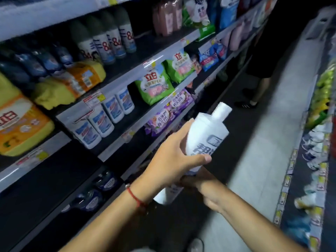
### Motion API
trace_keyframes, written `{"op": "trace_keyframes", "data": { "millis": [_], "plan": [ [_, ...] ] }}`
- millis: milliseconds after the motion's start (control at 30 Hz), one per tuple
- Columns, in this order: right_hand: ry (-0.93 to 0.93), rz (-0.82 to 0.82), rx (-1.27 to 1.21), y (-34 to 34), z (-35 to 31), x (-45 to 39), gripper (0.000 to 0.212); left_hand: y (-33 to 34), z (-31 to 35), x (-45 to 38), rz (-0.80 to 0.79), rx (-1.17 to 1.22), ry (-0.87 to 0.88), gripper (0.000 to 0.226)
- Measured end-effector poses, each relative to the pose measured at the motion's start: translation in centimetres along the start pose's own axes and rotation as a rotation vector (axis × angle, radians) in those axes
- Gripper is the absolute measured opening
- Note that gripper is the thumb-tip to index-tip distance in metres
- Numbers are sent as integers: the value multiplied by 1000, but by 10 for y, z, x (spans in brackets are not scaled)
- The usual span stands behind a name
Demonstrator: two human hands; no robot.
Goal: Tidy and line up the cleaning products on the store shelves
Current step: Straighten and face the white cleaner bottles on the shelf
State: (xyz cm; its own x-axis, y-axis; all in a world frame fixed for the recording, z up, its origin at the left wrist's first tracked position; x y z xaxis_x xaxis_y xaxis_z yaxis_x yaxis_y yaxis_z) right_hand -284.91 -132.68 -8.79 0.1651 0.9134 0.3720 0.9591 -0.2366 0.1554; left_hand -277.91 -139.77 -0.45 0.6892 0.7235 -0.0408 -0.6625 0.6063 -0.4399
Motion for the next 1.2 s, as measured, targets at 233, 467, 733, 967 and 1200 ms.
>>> {"op": "trace_keyframes", "data": {
  "millis": [233, 467, 733, 967, 1200],
  "plan": [
    [-69, 53, -43, -36, -9, -6, 52, 23, 15, -35, -107, -109, 47, 86],
    [-317, 102, 229, -70, -98, -36, 62, -11, 36, -80, 8, 27, 151, 68],
    [-478, 89, 572, -51, -236, -125, 59, -99, 43, -157, 253, 224, 173, 85],
    [-581, -35, 684, -5, -323, -189, 59, -194, 67, -214, 434, 134, 247, 89],
    [-682, -260, 955, 30, -408, -223, 60, -269, 87, -238, 606, 61, 294, 75]
  ]
}}
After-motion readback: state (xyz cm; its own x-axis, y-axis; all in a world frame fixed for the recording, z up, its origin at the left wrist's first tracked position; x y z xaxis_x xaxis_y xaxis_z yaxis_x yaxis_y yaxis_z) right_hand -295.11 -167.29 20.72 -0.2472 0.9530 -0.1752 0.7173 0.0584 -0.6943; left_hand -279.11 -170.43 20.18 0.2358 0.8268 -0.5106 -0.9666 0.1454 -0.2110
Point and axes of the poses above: each hand's wrist, its own x-axis away from the middle knuckle, its own y-axis out of the palm, z = x × y, the point moved 5 cm from there along -x, towards the middle knuckle, and after that the axes turned 1 degree about z, right-handed, at the moved point
